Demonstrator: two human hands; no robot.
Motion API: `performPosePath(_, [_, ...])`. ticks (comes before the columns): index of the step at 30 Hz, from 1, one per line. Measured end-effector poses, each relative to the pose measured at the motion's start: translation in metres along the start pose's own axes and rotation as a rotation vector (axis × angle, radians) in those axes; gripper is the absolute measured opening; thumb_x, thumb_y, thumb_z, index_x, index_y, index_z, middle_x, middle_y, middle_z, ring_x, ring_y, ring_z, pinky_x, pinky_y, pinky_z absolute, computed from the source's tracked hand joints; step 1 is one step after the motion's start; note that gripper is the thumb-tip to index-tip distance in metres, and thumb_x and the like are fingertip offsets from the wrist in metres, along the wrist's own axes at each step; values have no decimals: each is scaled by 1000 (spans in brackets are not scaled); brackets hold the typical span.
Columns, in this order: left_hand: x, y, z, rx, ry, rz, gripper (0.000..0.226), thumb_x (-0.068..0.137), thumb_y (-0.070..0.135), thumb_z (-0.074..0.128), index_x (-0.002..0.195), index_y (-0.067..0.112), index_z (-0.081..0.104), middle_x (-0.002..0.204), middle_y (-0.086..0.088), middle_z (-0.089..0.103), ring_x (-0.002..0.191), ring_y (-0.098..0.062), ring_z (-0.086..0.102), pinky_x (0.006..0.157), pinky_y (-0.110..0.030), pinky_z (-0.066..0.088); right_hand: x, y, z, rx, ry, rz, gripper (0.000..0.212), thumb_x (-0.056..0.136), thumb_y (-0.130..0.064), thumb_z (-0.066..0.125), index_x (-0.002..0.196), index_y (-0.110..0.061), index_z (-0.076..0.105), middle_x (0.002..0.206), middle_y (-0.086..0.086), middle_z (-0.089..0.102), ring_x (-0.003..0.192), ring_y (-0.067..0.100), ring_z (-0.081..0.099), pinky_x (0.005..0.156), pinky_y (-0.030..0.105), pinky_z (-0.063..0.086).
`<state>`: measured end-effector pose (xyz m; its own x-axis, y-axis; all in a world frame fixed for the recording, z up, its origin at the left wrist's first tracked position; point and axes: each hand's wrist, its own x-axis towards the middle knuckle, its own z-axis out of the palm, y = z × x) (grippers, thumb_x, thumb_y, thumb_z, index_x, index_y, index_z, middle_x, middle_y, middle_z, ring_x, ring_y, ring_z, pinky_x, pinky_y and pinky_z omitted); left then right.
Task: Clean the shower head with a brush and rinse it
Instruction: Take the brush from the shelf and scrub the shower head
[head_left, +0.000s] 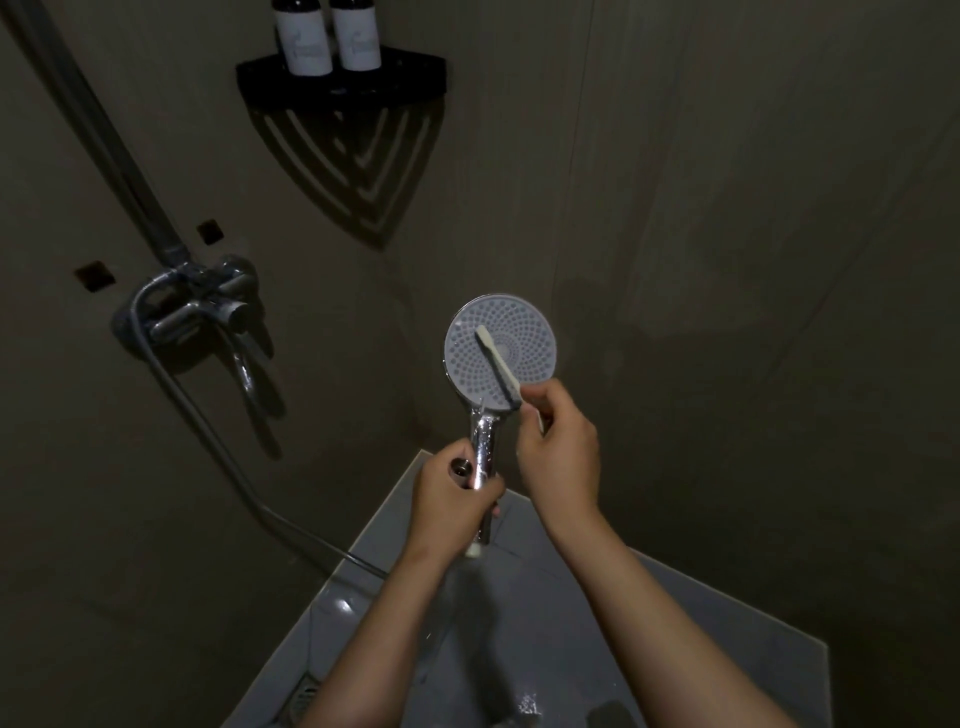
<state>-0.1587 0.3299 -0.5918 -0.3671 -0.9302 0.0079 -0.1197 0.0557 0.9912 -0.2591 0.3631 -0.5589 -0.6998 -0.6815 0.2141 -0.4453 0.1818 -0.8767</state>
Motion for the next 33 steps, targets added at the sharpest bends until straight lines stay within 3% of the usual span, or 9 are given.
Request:
performPosePath(7, [-3, 10, 3, -3, -41, 26, 46, 73, -17, 59, 53, 22, 44, 41, 10, 48, 39, 2, 45, 41, -10, 35, -4, -9, 6, 10, -57, -22, 15, 91, -14, 52, 98, -24, 61, 93, -5, 69, 87, 15, 65, 75, 41, 55])
performPosePath(11, [-2, 6, 2, -17, -22, 22, 44, 73, -16, 59, 53, 20, 43, 42, 8, 49, 39, 0, 47, 42, -13, 38, -2, -8, 5, 19, -80, -35, 14, 91, -14, 52, 96, -23, 61, 91, -5, 69, 85, 15, 65, 72, 40, 55])
performPosePath(14, [2, 2, 2, -16, -4, -1, 39, 71, -16, 61, 57, 17, 45, 53, -5, 50, 50, -20, 54, 43, -19, 44, 3, -6, -2, 40, -4, -16, 11, 90, -14, 53, 93, -21, 60, 87, -3, 68, 80, 19, 63, 67, 36, 51])
performPosePath(17, [4, 3, 5, -11, -2, 12, 39, 71, -15, 61, 57, 15, 43, 57, -11, 47, 53, -25, 52, 43, -19, 45, 7, -4, -11, 58, 80, 25, 11, 90, -12, 51, 95, -19, 59, 91, -1, 67, 83, 22, 62, 70, 36, 49])
performPosePath(23, [3, 1, 9, 54, -49, 12, 40, 67, -13, 61, 53, 22, 48, 49, 6, 52, 45, -14, 53, 46, -26, 46, 6, -5, -7, 22, 48, 34, 12, 91, -14, 51, 96, -21, 59, 94, -1, 69, 87, 22, 64, 71, 37, 52])
performPosePath(25, [0, 8, 12, 57, -70, 30, 44, 67, -15, 60, 49, 23, 45, 44, 9, 50, 41, -1, 47, 44, -16, 39, 4, -7, -2, 27, 26, 20, 12, 90, -15, 51, 94, -24, 59, 92, -3, 69, 86, 20, 65, 72, 40, 53])
performPosePath(27, [-3, 16, 14, 50, -71, 53, 51, 70, -18, 56, 46, 25, 41, 39, 11, 47, 38, 2, 43, 41, -7, 31, 1, -8, 1, 28, 0, 4, 12, 90, -15, 52, 93, -24, 59, 91, -4, 69, 85, 18, 65, 72, 41, 54])
performPosePath(33, [-3, 18, 13, -4, -41, 51, 54, 74, -20, 52, 46, 24, 39, 36, 10, 45, 36, 2, 42, 39, -7, 29, -4, -10, 5, 59, -36, -60, 11, 90, -18, 53, 93, -25, 60, 88, -6, 69, 83, 15, 66, 71, 43, 54])
